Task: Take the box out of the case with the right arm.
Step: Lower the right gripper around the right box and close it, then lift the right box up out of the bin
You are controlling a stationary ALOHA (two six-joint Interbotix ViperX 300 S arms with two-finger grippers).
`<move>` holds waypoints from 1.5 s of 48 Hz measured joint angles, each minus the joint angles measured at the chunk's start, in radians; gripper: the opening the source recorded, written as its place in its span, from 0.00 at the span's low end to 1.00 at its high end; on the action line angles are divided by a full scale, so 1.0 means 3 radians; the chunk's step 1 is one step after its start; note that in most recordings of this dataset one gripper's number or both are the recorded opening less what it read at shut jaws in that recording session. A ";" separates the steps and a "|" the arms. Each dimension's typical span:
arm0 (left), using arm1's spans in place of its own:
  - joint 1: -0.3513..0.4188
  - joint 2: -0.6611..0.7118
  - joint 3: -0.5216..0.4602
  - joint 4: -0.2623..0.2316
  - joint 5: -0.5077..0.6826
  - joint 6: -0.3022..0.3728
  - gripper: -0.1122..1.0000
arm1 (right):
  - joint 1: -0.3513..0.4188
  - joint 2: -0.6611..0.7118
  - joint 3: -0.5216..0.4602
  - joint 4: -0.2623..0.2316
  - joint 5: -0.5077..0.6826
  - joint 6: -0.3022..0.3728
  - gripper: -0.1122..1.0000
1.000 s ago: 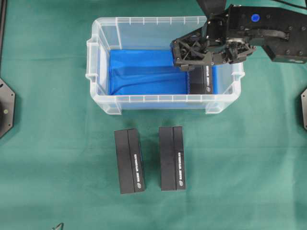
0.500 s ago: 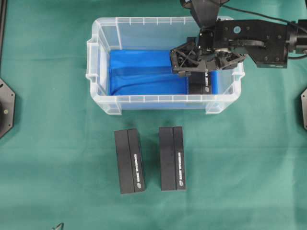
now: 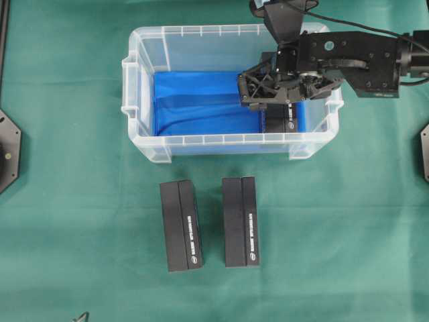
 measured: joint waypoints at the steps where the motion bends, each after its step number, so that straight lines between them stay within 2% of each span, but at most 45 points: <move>1: 0.0005 0.0000 0.0000 0.0000 0.0000 0.0000 0.10 | 0.0000 0.0000 0.0000 0.0005 0.0000 0.0000 0.91; 11: 0.0041 -0.0015 0.0005 0.0000 0.0000 0.0000 0.10 | -0.0020 0.0010 -0.0010 0.0026 0.0000 0.0066 0.87; 13: 0.0046 -0.0015 0.0010 0.0000 0.0000 0.0000 0.10 | -0.0026 0.0010 -0.0015 0.0026 0.0010 0.0102 0.83; 16: 0.0051 -0.0015 0.0005 0.0000 0.0000 0.0000 0.10 | -0.0031 0.0020 -0.0036 0.0026 0.0031 0.0159 0.70; 17: 0.0056 -0.0010 0.0010 0.0000 0.0000 0.0000 0.10 | -0.0031 0.0020 -0.0036 0.0026 0.0036 0.0174 0.68; 25: 0.0056 -0.0010 0.0010 0.0000 0.0000 0.0000 0.10 | -0.0031 0.0036 -0.0061 0.0026 0.0072 0.0251 0.68; 51: 0.0056 -0.0015 0.0015 0.0000 0.0000 0.0000 0.10 | -0.0031 0.0046 -0.0087 0.0031 0.0102 0.0276 0.68; 63: 0.0056 -0.0020 0.0010 0.0000 0.0000 0.0000 0.10 | -0.0026 0.0051 -0.0184 0.0041 0.0266 0.0291 0.68; 72: 0.0056 -0.0036 0.0020 0.0000 0.0005 0.0000 0.10 | -0.0015 -0.0015 -0.0368 0.0041 0.0542 0.0281 0.68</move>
